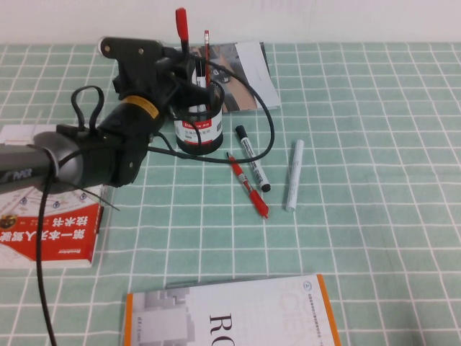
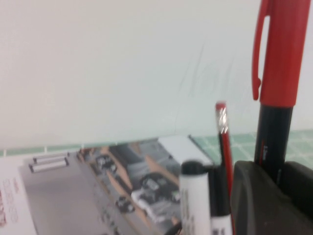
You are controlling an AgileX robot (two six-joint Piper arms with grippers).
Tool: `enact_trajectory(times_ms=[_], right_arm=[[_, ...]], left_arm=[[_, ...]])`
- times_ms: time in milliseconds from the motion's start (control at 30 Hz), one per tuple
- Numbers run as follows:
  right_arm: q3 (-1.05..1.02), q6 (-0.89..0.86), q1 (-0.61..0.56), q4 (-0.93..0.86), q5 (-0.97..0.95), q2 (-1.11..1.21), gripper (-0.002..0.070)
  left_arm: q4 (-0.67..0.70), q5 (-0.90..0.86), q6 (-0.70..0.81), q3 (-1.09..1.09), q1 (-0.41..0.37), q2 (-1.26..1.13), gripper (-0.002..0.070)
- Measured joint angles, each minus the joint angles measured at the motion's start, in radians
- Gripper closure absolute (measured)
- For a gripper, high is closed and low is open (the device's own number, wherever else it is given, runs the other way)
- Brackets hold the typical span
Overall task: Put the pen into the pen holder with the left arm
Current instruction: Place the pen onto the pen holder
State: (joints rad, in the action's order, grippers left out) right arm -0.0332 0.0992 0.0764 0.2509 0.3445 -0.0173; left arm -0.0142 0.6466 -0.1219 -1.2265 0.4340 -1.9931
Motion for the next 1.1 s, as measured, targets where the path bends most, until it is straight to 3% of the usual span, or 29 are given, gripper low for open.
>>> enact_trajectory(times_ms=[900,1000,1100], right_arm=[[0.0,0.0,0.0,0.0,0.0,0.0,0.0696],[0.0,0.0,0.0,0.0,0.0,0.0,0.0696],[0.0,0.0,0.0,0.0,0.0,0.0,0.0696]], left_arm=[[0.019,-0.012,0.037,-0.004,-0.008,-0.048,0.0619],[0.019,-0.018,0.037,-0.004,-0.008,-0.048,0.058],[0.043,-0.042,0.039,-0.004,-0.008,-0.048,0.0469]])
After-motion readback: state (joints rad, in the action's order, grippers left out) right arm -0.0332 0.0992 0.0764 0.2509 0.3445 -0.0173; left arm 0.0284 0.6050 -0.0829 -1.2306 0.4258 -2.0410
